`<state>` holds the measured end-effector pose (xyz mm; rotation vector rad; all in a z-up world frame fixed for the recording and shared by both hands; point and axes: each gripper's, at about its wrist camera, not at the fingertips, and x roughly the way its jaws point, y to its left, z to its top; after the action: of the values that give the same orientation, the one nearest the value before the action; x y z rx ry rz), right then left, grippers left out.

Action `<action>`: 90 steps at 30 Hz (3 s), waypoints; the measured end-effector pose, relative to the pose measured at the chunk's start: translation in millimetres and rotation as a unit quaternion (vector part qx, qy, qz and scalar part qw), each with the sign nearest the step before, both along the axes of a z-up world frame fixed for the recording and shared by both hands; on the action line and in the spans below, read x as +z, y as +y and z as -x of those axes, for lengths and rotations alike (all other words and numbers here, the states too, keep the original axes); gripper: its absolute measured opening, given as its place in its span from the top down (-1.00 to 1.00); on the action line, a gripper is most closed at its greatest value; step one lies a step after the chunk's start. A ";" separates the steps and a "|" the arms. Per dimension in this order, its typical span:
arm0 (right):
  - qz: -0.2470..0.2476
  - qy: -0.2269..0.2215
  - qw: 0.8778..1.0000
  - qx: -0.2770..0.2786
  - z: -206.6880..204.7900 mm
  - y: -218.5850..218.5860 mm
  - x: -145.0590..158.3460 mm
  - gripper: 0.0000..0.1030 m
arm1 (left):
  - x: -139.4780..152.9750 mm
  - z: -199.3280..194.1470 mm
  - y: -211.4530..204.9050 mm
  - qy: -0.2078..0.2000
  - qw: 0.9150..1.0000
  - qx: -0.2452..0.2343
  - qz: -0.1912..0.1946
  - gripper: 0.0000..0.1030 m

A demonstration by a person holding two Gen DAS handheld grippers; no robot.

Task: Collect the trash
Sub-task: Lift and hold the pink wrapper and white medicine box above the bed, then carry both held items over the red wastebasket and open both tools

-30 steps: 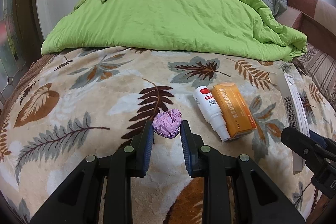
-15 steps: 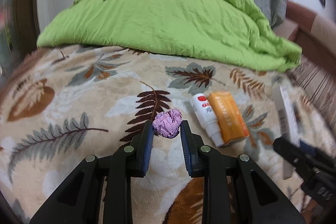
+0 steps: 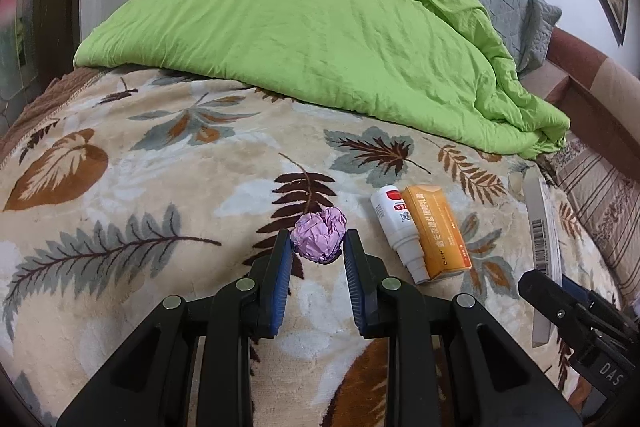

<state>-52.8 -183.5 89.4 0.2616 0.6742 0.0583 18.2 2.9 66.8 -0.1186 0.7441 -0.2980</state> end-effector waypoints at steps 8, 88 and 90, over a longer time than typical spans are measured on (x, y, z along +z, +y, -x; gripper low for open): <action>-0.006 0.005 1.000 -0.007 -0.5 -3.3 -1.3 -0.20 | 4.6 10.2 -22.7 -0.029 0.998 -0.014 -0.051 0.52; -0.182 0.014 0.951 -0.250 387.4 -275.8 -18.0 -0.33 | 44.6 301.9 -302.3 0.037 0.910 -0.413 -0.025 -0.04; -0.174 0.016 0.957 -0.232 373.6 -266.3 -12.1 -0.33 | 47.5 287.8 -285.8 0.034 0.919 -0.391 -0.024 -0.05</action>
<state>-426.4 -449.8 77.3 0.7555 0.6181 -0.2800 -269.6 -282.9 114.3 0.2277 0.8446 -1.0424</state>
